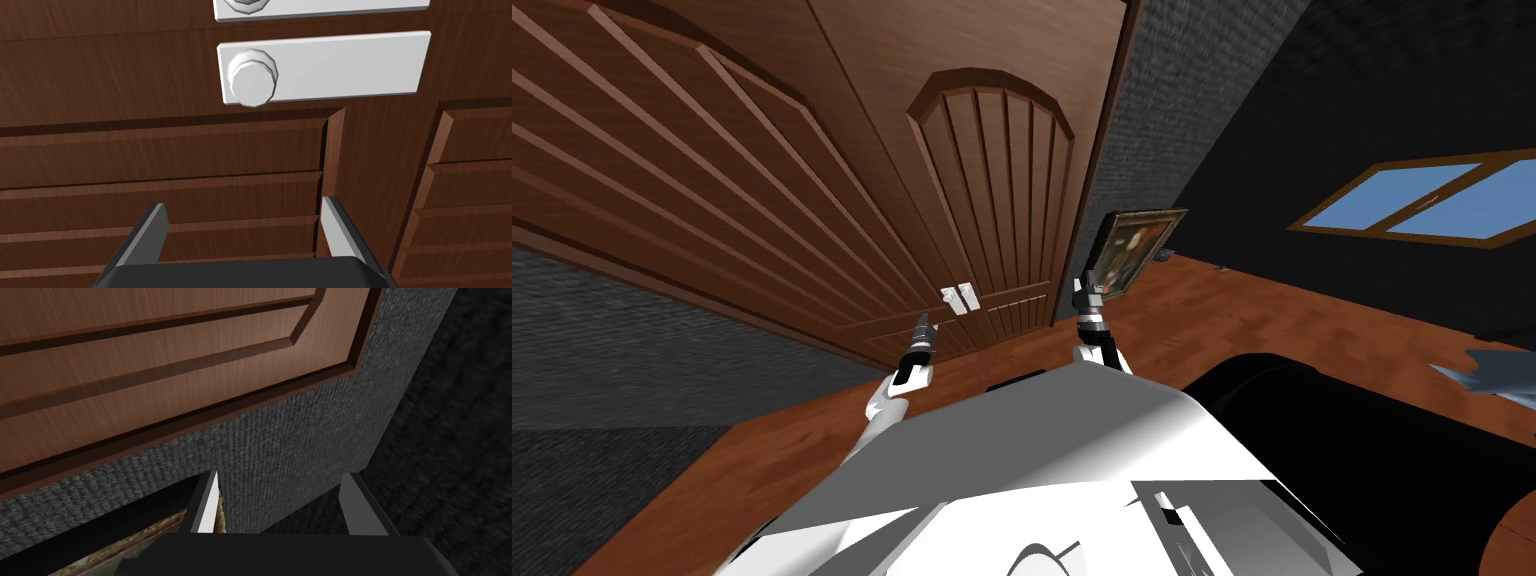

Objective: Pull the door open

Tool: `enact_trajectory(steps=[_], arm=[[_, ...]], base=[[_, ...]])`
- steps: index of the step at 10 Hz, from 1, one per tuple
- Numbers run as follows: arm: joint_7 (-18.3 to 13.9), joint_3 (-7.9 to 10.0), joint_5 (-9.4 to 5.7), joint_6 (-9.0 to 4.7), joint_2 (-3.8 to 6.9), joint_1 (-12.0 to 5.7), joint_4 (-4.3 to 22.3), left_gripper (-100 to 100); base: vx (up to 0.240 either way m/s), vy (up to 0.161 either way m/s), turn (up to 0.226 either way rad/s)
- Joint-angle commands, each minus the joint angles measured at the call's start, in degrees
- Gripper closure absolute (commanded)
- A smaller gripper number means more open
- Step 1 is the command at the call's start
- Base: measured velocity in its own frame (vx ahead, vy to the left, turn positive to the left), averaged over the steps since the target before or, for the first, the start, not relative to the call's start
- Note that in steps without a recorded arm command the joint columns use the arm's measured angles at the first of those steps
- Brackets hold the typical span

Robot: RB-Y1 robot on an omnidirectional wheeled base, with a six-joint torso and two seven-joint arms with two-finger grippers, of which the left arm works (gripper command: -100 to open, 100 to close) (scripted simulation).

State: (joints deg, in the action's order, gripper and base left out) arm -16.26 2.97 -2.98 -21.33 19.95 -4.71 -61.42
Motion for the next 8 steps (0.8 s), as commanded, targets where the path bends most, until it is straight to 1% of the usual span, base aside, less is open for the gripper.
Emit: enact_trajectory(steps=[1, 2, 3, 4, 6, 8], arm=[[0.3, 1.69, -0.26, -0.05, 1.05, 1.02, 1.2, -100], [0.4, 1.86, -0.29, -0.05, 1.14, 1.1, 1.3, -100], [0.7, 2.89, -0.42, -0.1, 1.59, 1.52, 2.1, -100], [0.9, 3.32, -0.46, -0.19, 1.64, 1.54, 2.5, -100], [1.1, 3.28, -0.4, -0.36, 1.26, 1.13, 2.7, -100], [1.2, 2.61, -0.24, -0.58, 0.43, 0.27, 2.5, -100]], base=[[-0.008, 0.111, 0.232], [0.018, 0.117, 0.043], [0.067, 0.115, 0.061], [0.127, 0.095, 0.078], [0.177, -0.002, -0.031], [0.196, -0.031, -0.115]])
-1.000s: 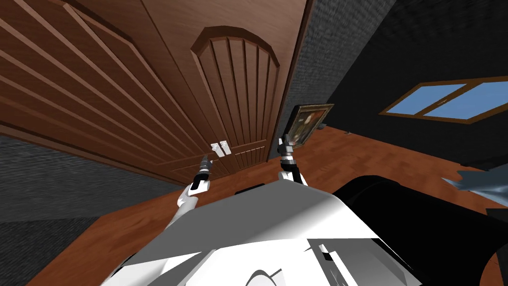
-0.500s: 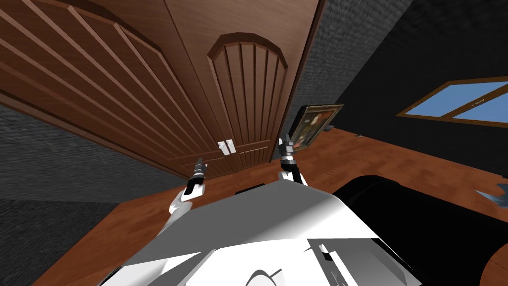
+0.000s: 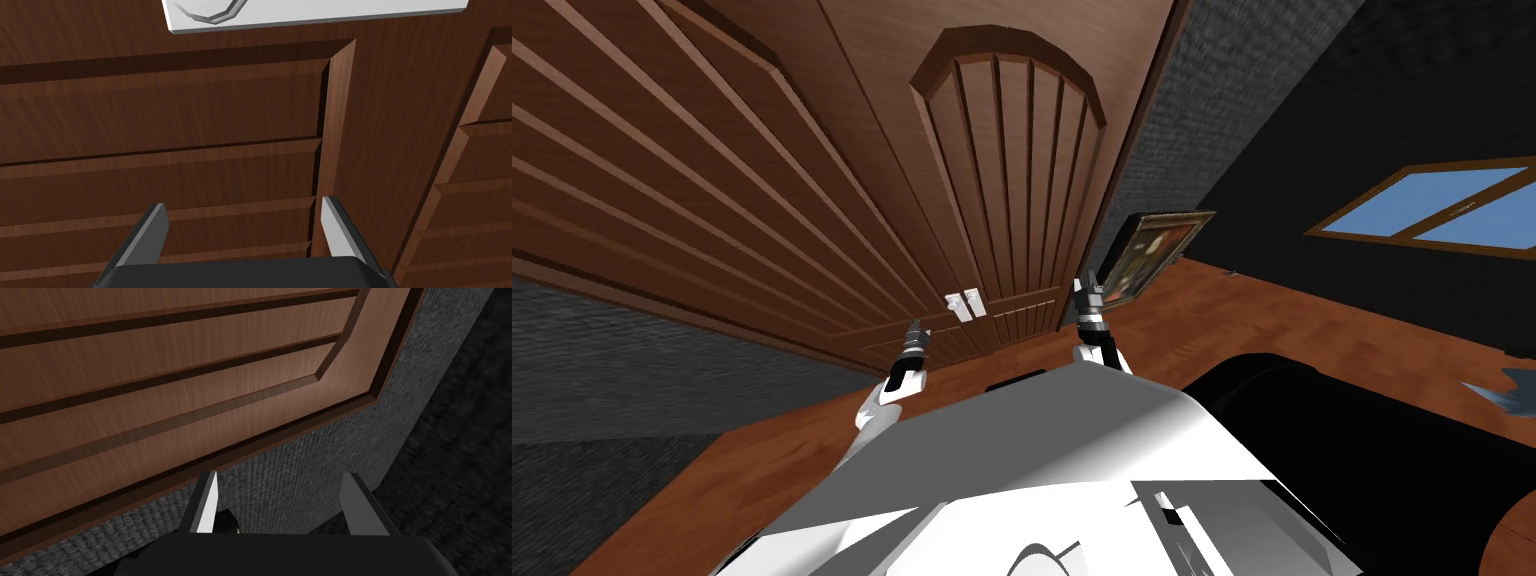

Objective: Pull the door open

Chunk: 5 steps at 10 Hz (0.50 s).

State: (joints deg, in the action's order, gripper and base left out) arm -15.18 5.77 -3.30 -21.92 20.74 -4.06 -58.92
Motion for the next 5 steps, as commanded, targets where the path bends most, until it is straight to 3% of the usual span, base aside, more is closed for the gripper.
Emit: enact_trajectory(steps=[1, 3, 4, 5], arm=[[0.2, -0.9, 0.23, -0.16, -1.1, -1.13, -0.3, -100], [0.2, -2.1, 0.47, -0.39, -2.25, -2.29, -0.9, -100], [0.5, -1.58, 0.47, 0.34, -2.29, -1.63, -1.7, -100], [0.5, -1.58, 0.47, 0.34, -2.29, -1.63, -1.7, 100]], base=[[0.204, -0.059, -0.154], [0.208, -0.118, -0.172], [0.082, -0.067, -0.028], [-0.008, 0.009, 0.03]])
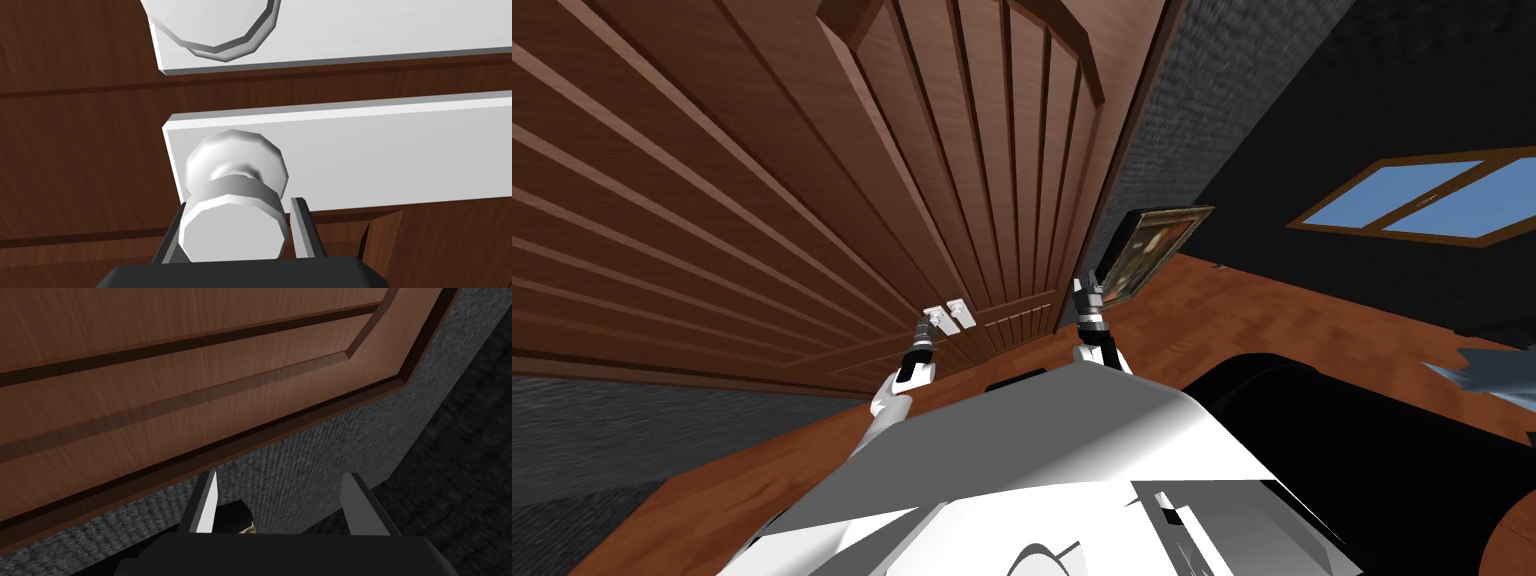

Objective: Pull the door open

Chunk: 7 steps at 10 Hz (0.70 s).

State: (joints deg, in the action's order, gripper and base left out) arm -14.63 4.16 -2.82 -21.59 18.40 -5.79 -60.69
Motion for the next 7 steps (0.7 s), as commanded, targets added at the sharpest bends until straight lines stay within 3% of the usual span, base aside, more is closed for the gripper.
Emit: enact_trajectory(steps=[1, 5, 7], arm=[[0.0, 0.03, -0.01, 0.02, 0.05, 0.1, 0.1, 100], [0.0, 0.03, -0.01, 0.02, 0.05, 0.1, 0.1, 100], [-0.3, 0.72, -0.19, 0.16, 1.19, 1.39, 0.6, 100]], base=[[-0.027, 0.026, -0.012], [-0.014, 0.006, -0.006], [-0.155, 0.087, 0.133]])
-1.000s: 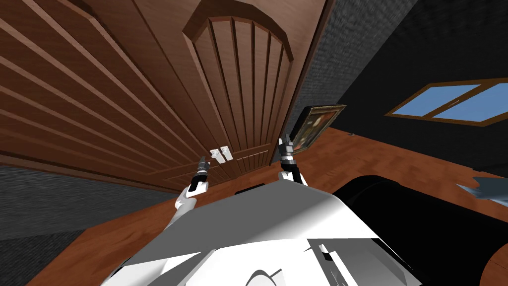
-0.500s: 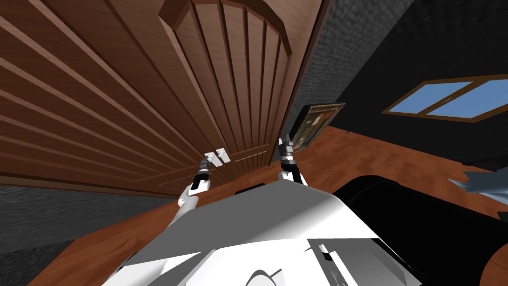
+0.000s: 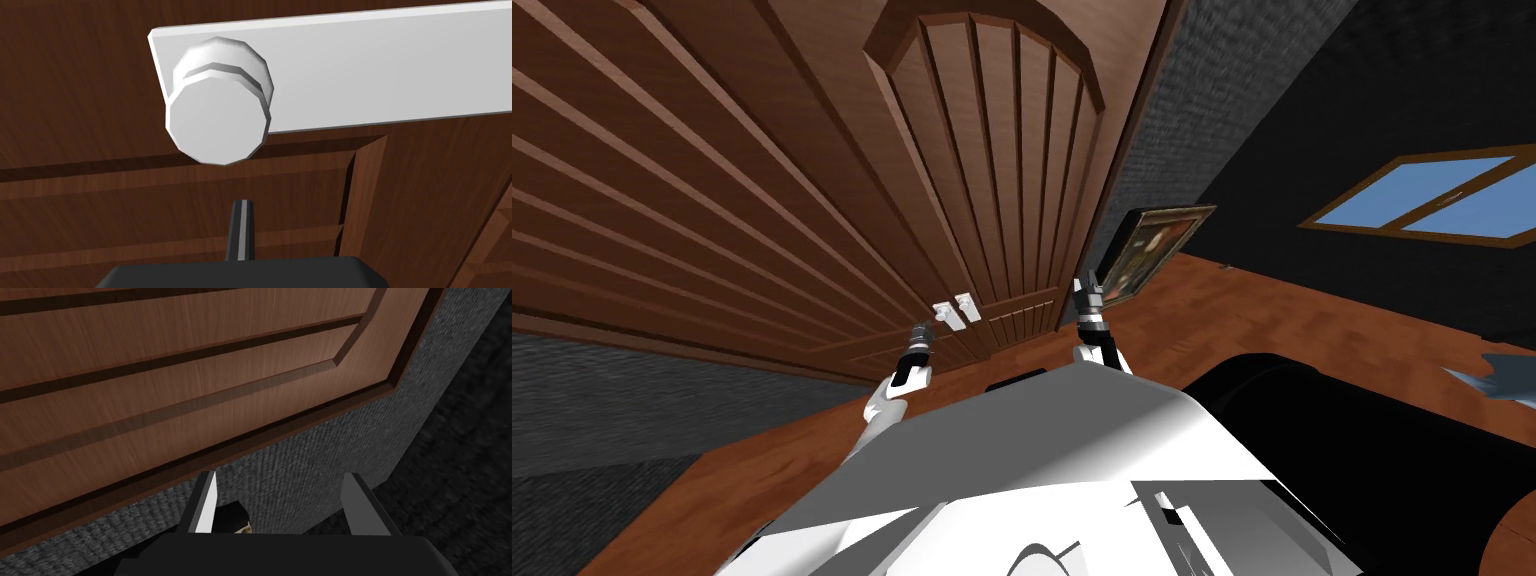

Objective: Pull the door open

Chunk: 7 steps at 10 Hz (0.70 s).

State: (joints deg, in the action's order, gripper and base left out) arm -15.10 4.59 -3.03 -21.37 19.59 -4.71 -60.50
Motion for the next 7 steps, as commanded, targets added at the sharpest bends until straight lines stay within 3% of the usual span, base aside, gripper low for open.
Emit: enact_trajectory(steps=[1, 2, 6, 7], arm=[[0.0, 0.43, -0.04, -0.07, 0.48, 0.74, 0.4, 100], [-0.5, -0.5, 0.03, -0.14, 0.35, 0.82, -0.7, -100], [-1.8, -3.12, 0.36, -0.56, 0.03, 1.19, -3.0, -100], [-1.6, -2.76, 0.33, -0.58, 0.0, 1.26, -2.8, -100]], base=[[-0.217, 0.114, 0.05], [-0.212, 0.039, -0.039], [-0.192, -0.086, -0.064], [-0.069, -0.052, -0.004]])
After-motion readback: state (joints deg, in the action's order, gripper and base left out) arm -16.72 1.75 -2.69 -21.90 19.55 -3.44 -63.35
